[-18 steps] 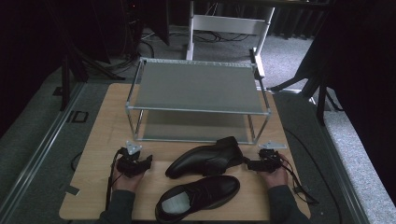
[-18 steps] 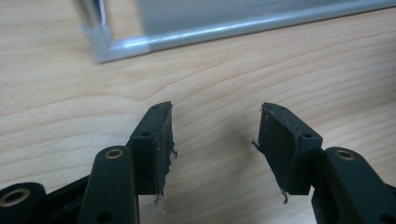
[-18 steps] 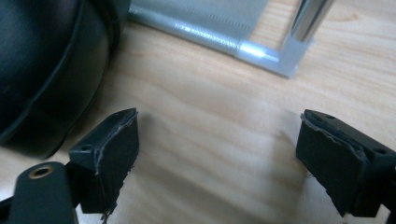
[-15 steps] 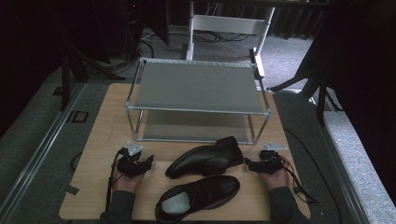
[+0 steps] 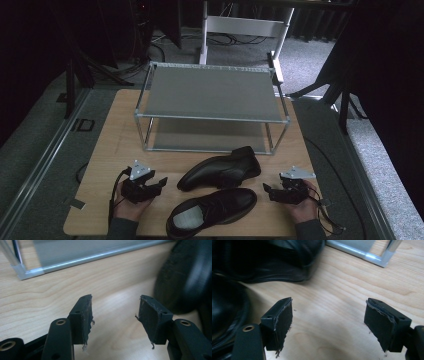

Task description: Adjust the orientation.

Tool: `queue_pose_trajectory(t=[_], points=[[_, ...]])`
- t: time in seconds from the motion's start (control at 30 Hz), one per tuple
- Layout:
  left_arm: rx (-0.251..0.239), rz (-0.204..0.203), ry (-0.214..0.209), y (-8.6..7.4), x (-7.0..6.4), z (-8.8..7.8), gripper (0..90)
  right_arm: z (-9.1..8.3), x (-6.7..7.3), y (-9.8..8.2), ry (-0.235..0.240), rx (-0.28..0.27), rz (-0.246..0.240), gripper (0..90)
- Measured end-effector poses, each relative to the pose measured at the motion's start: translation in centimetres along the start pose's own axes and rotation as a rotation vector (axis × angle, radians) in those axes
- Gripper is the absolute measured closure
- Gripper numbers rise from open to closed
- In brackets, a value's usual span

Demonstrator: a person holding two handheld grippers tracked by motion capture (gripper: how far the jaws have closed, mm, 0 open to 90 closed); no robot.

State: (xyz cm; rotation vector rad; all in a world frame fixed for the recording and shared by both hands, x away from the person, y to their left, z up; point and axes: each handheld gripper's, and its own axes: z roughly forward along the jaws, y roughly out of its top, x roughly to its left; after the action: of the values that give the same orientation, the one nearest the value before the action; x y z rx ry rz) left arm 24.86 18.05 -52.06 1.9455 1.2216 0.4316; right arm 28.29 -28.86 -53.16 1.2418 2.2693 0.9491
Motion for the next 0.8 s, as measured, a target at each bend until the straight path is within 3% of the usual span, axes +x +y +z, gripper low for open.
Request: queue_pose_trajectory(t=[0.13, 0.3, 0.37, 0.47, 0.67, 0.8], points=[[-0.031, 0.004, -0.069, -0.2, -0.9, -1.5, 44.7, -0.9, 1.1, -0.3, 0.027, -0.021, -0.010, 22.1], [-0.026, 0.048, -0.085, -0.4, -1.9, -2.4, 44.5, -1.4, 2.3, -0.4, 0.049, -0.039, -0.010, 22.1], [-0.029, 0.060, -0.120, -0.5, -2.4, -2.8, 43.7, -1.4, 3.3, -0.4, 0.069, -0.046, -0.025, 21.0], [-0.037, 0.084, -0.156, -0.6, -2.9, -3.5, 41.8, -1.7, 3.8, -0.4, 0.066, -0.052, -0.035, 20.6], [-0.062, 0.137, -0.216, -0.2, -4.2, -5.2, 39.7, -2.5, 4.9, -0.5, 0.108, -0.067, -0.058, 19.9], [-0.060, 0.169, -0.253, 0.6, -4.9, -5.1, 44.3, -2.4, 5.5, -0.5, 0.111, -0.073, -0.082, 19.1]])
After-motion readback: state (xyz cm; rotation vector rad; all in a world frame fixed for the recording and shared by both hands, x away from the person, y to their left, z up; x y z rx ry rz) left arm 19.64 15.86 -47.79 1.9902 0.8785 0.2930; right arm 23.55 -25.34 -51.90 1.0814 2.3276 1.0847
